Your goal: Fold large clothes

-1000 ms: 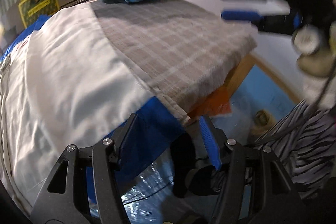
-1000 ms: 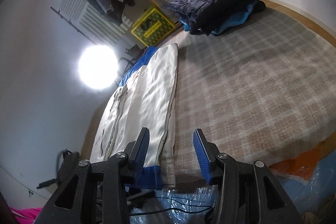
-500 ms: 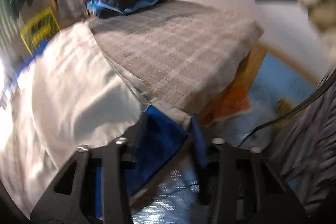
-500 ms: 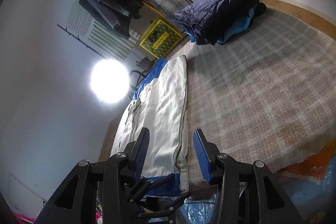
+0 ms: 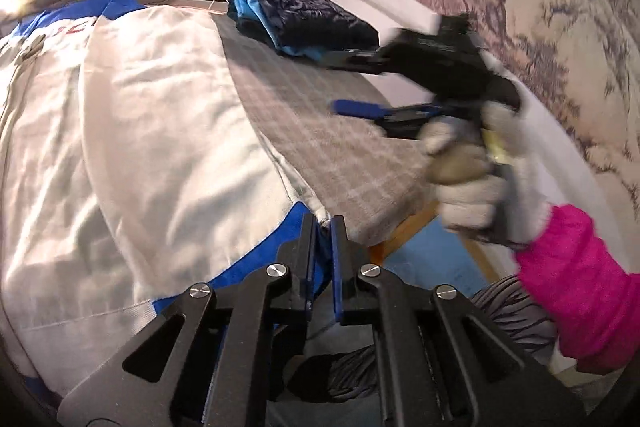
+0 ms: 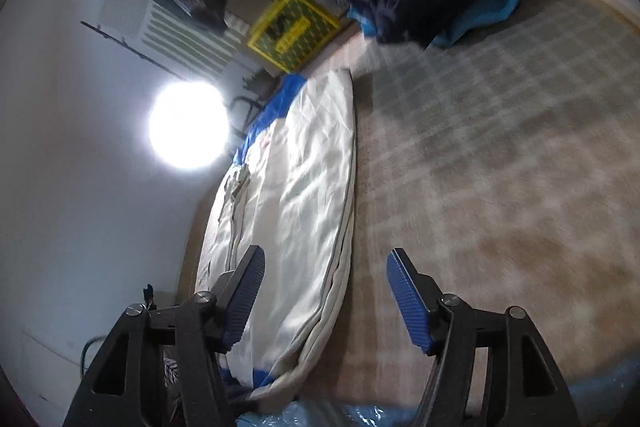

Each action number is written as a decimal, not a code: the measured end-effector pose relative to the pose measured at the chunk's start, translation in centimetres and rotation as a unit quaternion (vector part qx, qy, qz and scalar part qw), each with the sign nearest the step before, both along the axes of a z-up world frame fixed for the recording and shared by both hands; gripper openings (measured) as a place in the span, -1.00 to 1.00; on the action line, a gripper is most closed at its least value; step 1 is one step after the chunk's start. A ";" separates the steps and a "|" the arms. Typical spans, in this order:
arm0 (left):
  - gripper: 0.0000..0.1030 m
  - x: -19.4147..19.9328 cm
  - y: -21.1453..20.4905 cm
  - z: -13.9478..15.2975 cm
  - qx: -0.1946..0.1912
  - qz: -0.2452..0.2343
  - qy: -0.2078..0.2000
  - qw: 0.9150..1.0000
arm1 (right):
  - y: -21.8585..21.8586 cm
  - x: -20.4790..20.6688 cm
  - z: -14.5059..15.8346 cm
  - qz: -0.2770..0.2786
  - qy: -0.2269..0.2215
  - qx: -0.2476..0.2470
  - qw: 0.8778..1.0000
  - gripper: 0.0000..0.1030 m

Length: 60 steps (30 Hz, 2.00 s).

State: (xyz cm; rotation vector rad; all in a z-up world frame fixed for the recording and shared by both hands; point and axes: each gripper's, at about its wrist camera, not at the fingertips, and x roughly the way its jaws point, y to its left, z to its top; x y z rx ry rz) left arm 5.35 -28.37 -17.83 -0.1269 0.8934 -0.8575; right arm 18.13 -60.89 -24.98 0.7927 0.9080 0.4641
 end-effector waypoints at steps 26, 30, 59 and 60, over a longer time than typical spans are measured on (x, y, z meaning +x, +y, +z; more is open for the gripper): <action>-0.93 0.6 6.8 0.3 -0.078 0.030 0.042 0.996 | 12.4 12.5 1.9 0.006 0.038 -0.167 0.985 -0.94; -0.93 0.5 9.6 0.1 -0.100 0.048 0.057 0.992 | 16.2 12.3 4.6 0.020 0.009 -0.227 0.974 -0.95; -0.94 -0.4 20.8 -4.0 -0.134 0.149 0.123 0.972 | 38.7 10.8 3.9 0.263 -0.076 -0.304 0.913 -0.29; -0.94 -0.4 20.8 -4.0 -0.133 0.148 0.122 0.972 | 37.8 9.9 5.0 0.265 -0.086 -0.288 0.916 -0.29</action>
